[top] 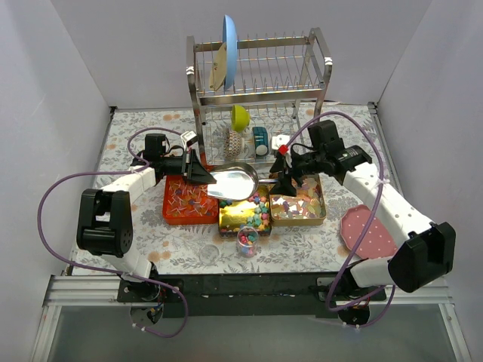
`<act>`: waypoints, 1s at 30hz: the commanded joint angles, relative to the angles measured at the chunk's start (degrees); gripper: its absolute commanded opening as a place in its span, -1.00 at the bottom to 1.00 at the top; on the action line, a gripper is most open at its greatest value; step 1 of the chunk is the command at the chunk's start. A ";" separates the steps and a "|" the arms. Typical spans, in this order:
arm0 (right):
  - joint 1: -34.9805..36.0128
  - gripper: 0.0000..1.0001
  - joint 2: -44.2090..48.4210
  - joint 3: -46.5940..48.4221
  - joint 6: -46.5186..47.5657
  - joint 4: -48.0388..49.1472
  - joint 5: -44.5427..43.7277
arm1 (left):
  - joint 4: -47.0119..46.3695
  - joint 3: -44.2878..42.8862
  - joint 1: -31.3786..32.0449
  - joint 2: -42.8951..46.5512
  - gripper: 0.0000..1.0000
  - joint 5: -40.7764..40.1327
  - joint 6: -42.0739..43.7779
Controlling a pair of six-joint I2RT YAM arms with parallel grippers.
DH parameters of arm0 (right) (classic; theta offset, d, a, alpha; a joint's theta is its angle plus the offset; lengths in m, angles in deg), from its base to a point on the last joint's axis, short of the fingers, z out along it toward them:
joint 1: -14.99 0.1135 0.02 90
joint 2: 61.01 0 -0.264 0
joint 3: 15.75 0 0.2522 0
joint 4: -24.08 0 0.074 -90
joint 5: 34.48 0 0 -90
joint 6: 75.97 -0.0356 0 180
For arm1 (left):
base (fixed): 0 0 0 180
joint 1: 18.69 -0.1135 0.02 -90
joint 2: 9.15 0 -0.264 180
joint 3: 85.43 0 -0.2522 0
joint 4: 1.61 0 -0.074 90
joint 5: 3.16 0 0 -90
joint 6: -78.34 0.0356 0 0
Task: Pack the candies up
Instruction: Scoop the fake candies from the storage box.
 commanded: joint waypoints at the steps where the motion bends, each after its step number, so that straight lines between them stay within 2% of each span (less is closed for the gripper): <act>1: 2.17 0.46 -0.75 -0.49 0.34 2.70 -0.73 | -0.05 -1.44 0.09 -0.02 -1.00 5.79 -0.43; 2: 2.52 0.35 -0.84 -0.67 -0.45 2.87 -0.56 | -0.05 -1.44 0.09 -0.02 -1.00 5.79 -0.52; 5: 3.66 0.22 -0.84 -1.20 -1.07 3.92 -1.17 | -0.13 -1.36 0.09 -0.11 -1.00 5.79 -0.52; 13: 4.37 -0.03 -1.89 -1.90 -1.51 4.63 -3.98 | -0.22 -0.92 0.09 0.16 -1.00 5.97 -0.52; 18: 4.37 -0.10 -2.51 -1.81 -2.03 5.24 -4.07 | -0.40 -0.65 0.09 0.51 -1.00 5.97 -0.52; 20: 4.54 -0.21 -2.77 -1.46 -2.39 5.51 -3.90 | -0.40 -0.57 0.09 0.51 -1.00 5.97 -0.52; 21: 4.54 -0.29 -2.77 -1.37 -2.39 5.51 -3.72 | -0.31 -0.39 0.09 0.51 -1.00 5.97 -0.52; 22: 4.63 -0.55 -2.95 -1.29 -2.47 5.51 -3.63 | -0.40 -0.48 0.09 0.51 -1.00 5.88 -0.44; 24: 4.72 -0.93 -2.95 -0.94 -2.65 5.60 -3.72 | -0.40 -0.39 0.09 0.51 -1.00 5.79 -0.44; 27: 4.89 -0.97 -3.30 0.11 -7.99 6.56 -5.91 | -0.57 -0.56 0.09 0.51 -1.00 4.22 -0.44; 29: 4.89 -0.97 -4.35 2.04 -15.17 6.65 -8.02 | 0.82 -0.92 -0.18 0.60 -0.94 2.02 0.87; 30: 4.89 -0.89 -5.48 4.40 -15.39 4.82 -7.16 | 2.31 -1.44 -0.35 0.51 -0.91 0.45 2.45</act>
